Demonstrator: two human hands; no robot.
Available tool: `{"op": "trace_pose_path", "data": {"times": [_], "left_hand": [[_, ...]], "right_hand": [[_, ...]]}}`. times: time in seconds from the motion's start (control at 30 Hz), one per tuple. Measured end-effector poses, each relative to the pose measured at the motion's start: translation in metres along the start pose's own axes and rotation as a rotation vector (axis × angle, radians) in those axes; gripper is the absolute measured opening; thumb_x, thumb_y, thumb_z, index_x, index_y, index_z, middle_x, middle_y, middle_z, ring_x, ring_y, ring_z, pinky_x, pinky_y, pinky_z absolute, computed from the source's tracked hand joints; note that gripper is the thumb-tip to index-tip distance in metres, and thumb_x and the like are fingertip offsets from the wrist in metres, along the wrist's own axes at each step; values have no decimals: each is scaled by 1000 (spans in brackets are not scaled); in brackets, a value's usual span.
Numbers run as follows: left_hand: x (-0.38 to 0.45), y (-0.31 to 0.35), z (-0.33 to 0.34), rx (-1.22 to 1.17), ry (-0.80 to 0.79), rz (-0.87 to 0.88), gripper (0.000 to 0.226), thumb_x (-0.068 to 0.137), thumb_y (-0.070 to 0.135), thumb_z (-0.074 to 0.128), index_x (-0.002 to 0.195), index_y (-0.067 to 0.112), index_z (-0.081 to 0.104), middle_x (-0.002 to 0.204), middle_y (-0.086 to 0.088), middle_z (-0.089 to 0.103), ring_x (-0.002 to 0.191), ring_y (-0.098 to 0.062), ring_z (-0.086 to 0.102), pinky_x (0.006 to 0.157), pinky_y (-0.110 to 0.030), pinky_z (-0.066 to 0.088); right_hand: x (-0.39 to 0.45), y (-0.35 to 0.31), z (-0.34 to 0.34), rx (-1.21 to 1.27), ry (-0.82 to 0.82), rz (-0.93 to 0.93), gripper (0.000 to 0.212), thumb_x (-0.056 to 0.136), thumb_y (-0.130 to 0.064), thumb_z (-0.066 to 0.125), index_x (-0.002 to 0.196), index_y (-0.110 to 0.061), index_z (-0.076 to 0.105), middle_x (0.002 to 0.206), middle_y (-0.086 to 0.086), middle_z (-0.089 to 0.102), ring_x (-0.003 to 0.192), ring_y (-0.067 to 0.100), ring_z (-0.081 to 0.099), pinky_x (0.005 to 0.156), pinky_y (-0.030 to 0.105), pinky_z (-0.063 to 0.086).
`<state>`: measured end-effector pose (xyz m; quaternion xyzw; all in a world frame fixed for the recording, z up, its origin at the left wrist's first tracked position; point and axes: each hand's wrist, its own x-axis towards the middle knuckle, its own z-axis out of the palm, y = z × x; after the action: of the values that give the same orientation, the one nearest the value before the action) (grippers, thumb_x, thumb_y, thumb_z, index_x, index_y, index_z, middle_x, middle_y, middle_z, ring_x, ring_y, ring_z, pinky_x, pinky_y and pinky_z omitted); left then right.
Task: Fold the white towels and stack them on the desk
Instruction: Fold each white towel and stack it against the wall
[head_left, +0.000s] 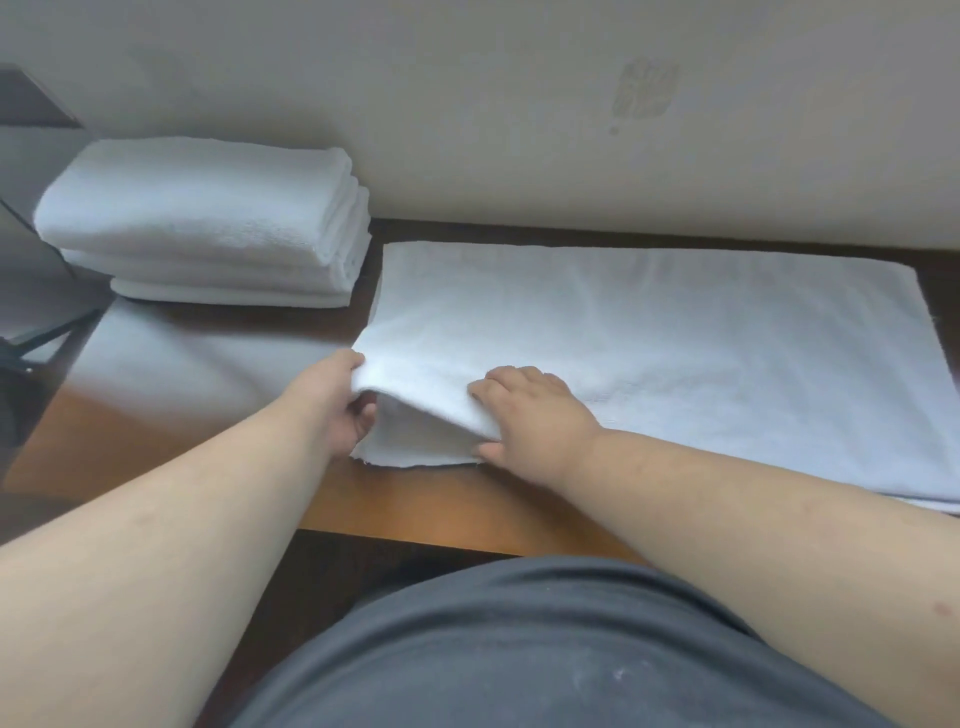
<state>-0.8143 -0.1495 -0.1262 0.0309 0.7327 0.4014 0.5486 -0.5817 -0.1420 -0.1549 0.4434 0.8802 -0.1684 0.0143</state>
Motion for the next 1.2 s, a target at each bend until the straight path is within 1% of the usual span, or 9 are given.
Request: {"op": "trace_pose_path", "data": {"times": [0.1, 0.17, 0.3, 0.43, 0.7, 0.8, 1.0, 1.1, 1.2], "left_hand": [[-6, 3, -1, -174, -95, -47, 11, 94, 25, 56, 96, 16, 63, 54, 6, 61, 40, -4, 55, 36, -15, 43], [-6, 3, 0, -215, -88, -31, 10, 95, 24, 58, 94, 16, 63, 55, 5, 63, 41, -4, 56, 38, -16, 44], [3, -8, -5, 33, 91, 42, 9, 95, 24, 57, 97, 17, 62, 74, 0, 62, 48, -10, 56, 37, -15, 42], [10, -32, -15, 358, 142, 7, 23, 95, 35, 53, 107, 16, 59, 91, -3, 63, 72, -17, 63, 49, -26, 49], [7, -32, -18, 911, 169, 258, 26, 80, 37, 61, 96, 17, 59, 80, -10, 69, 73, -31, 69, 74, -39, 59], [6, -29, -14, 1064, 129, 271, 43, 77, 41, 73, 106, 16, 53, 91, -8, 66, 82, -31, 66, 75, -36, 56], [10, -20, -9, 1048, 252, 265, 52, 76, 22, 64, 122, 15, 41, 111, -14, 59, 97, -36, 60, 88, -41, 52], [-2, -21, 11, 1296, 381, 637, 68, 79, 21, 64, 137, 28, 30, 133, -10, 39, 122, -31, 38, 101, -41, 35], [-19, -30, 63, 1430, -51, 1191, 53, 91, 14, 50, 141, 28, 41, 140, -3, 41, 127, -23, 36, 106, -33, 30]], "right_hand": [[10, -11, -11, 15, 31, 36, 25, 87, -18, 56, 111, -20, 54, 115, 0, 50, 109, 26, 48, 89, 38, 43], [15, -7, -21, 52, 17, 78, 24, 81, -2, 48, 96, -19, 56, 100, -1, 53, 96, 26, 55, 77, 36, 49], [13, 19, -36, 132, -1, 136, 32, 87, -11, 46, 110, -28, 62, 107, -2, 58, 97, 25, 58, 79, 34, 49], [-3, 29, -21, 81, -304, 117, 43, 90, -14, 46, 129, -30, 52, 125, -4, 49, 115, 21, 50, 85, 32, 42], [-14, 17, -3, -45, -221, 1, 33, 88, -42, 61, 114, -23, 51, 109, -3, 54, 100, 23, 53, 77, 37, 47], [-12, 13, -2, -29, -192, 7, 23, 93, -30, 55, 112, -18, 53, 109, 3, 54, 99, 27, 54, 76, 38, 47], [-15, 16, -3, 178, -198, 34, 26, 96, -34, 49, 118, -25, 59, 111, -5, 56, 102, 19, 54, 84, 34, 46], [-26, 31, -8, 359, -28, 185, 21, 96, -40, 48, 109, -31, 63, 98, -15, 57, 92, 13, 59, 76, 29, 45], [-48, 58, -6, 223, 62, 354, 16, 94, -35, 48, 102, -28, 59, 97, -10, 54, 91, 17, 57, 74, 32, 46]]}}
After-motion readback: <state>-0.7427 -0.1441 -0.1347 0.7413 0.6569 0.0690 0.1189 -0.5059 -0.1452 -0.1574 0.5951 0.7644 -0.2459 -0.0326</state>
